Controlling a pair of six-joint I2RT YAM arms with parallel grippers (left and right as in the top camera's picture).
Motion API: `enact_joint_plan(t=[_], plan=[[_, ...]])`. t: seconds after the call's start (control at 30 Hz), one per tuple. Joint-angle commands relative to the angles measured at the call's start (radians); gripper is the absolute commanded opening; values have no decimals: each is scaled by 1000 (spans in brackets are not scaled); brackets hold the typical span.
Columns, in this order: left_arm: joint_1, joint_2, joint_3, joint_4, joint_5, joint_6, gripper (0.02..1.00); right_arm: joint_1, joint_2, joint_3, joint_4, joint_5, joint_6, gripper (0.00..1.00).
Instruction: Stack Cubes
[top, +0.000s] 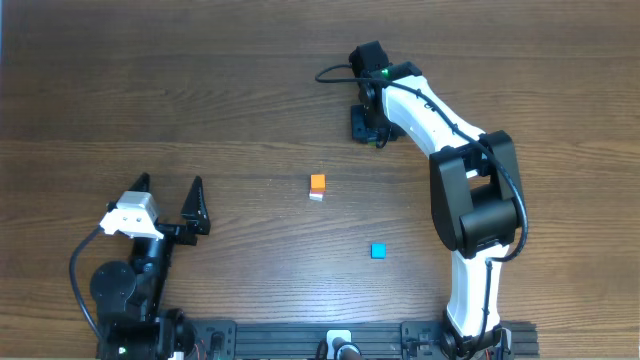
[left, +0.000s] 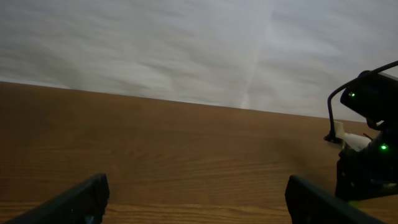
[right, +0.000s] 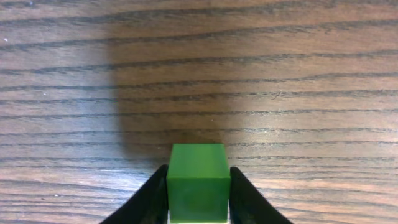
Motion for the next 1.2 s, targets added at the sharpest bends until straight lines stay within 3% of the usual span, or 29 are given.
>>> enact_joint_plan(t=[0.03,0.7,0.8,1.03,1.2], plan=[[-5,-6,-5,4,7,17,915,9,11,18,0,12,14,261],[-5,-6,-5,4,7,17,915,23,-74,24,-84,-67,39,12],[-5,-6,-5,4,7,17,915,40,-145,24,-128,-67,48,14],[-5,-6,-5,4,7,17,915,173,-368,24,-208,-57,105,12],[-5,-6,-5,4,7,17,915,286,-443,24,-278,2,206,12]])
